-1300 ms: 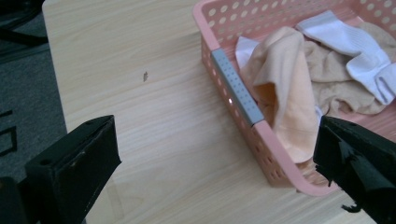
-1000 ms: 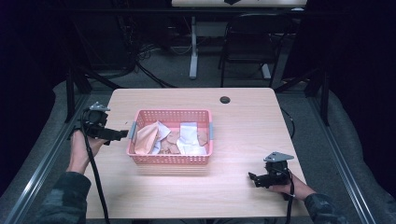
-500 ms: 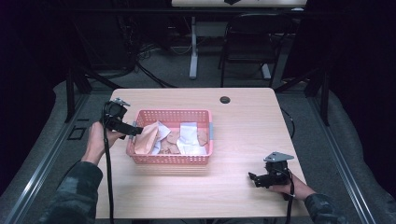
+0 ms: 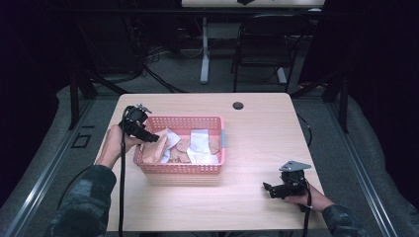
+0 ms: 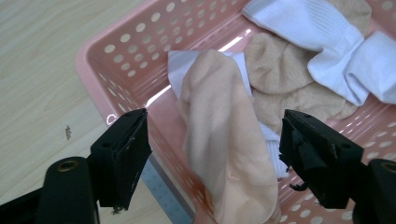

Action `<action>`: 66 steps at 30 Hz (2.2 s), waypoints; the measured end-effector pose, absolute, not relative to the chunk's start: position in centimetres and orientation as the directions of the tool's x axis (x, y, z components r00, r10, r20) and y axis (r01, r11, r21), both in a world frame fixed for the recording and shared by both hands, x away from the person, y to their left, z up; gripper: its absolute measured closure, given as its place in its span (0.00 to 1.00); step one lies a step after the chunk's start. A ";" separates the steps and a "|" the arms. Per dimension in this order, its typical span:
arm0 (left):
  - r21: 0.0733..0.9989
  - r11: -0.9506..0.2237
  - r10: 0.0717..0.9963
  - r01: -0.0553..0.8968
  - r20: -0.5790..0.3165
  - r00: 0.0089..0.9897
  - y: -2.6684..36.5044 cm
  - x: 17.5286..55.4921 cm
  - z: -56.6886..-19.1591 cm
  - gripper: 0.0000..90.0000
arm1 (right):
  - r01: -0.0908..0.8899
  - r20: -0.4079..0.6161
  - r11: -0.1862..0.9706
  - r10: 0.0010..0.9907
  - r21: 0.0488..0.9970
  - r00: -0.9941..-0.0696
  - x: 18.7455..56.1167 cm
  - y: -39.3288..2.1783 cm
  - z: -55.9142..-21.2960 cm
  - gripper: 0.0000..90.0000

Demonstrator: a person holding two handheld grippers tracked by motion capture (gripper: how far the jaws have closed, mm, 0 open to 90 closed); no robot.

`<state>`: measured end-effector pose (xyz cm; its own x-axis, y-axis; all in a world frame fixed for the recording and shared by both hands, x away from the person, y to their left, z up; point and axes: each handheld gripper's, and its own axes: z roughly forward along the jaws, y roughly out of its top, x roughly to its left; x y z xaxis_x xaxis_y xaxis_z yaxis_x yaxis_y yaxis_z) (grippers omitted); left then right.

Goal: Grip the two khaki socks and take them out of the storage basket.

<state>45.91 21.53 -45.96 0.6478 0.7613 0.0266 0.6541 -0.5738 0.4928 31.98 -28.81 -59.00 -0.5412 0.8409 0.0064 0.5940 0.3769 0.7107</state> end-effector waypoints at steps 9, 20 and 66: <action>0.440 -0.587 0.771 0.680 0.048 0.634 20.9 46.3 -46.9 0.43 | 0.593 0.005 0.378 0.841 0.711 -0.542 32.0 -28.8 -59.0 0.00; 0.411 -0.570 0.785 0.712 0.017 0.619 21.0 46.7 -47.9 0.58 | 0.590 -0.003 0.386 0.838 0.709 -0.545 32.0 -28.9 -59.0 0.00; 0.458 -0.564 0.777 0.688 0.012 0.629 21.3 45.7 -41.8 0.95 | 0.592 -0.003 0.385 0.840 0.708 -0.542 32.0 -28.9 -59.0 0.00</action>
<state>45.67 21.26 -41.76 0.6291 0.7772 0.0118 0.6877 -0.5637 0.4575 31.97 -28.86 -58.99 -0.5422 0.8402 -0.0035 0.5919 0.3848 0.7082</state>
